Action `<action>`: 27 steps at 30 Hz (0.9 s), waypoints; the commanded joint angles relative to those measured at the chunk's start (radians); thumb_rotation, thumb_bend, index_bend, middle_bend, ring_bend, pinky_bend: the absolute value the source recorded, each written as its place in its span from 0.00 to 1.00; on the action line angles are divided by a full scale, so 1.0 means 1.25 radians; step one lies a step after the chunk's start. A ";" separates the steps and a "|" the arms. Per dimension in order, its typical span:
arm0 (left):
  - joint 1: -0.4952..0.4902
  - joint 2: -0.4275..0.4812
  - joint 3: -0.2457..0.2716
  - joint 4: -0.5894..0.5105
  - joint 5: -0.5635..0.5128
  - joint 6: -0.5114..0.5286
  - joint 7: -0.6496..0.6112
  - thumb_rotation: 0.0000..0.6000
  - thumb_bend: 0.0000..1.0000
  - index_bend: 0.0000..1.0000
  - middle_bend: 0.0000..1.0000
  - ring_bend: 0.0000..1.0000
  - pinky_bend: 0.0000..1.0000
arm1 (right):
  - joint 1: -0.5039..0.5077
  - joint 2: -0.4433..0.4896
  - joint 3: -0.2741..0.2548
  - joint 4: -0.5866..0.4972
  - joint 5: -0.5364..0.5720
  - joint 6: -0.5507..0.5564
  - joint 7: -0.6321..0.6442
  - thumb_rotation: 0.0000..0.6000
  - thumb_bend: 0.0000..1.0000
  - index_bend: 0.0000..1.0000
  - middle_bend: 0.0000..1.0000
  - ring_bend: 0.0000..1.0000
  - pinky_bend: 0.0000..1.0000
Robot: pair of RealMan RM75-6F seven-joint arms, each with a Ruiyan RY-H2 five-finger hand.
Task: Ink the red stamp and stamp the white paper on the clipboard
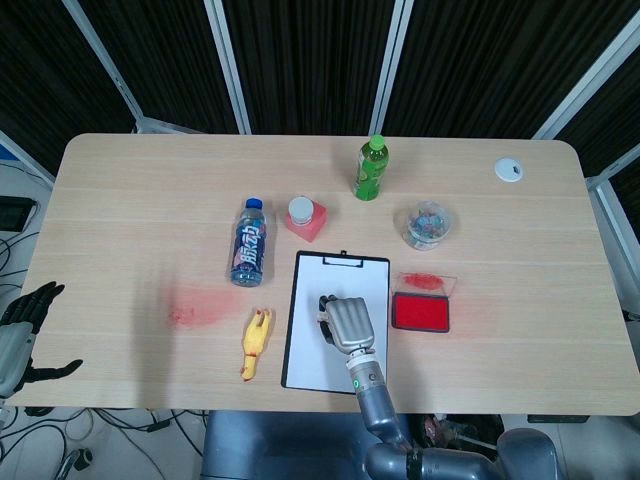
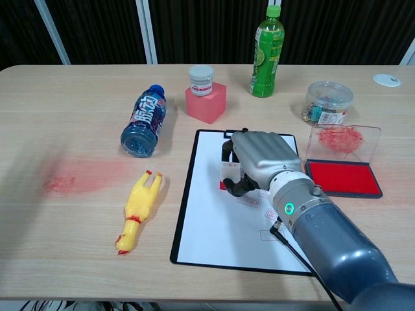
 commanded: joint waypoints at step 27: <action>0.000 -0.001 0.000 0.000 -0.001 0.001 0.003 1.00 0.00 0.00 0.00 0.00 0.00 | -0.003 -0.006 0.001 0.007 -0.002 -0.007 -0.001 1.00 0.69 0.91 0.78 0.83 0.87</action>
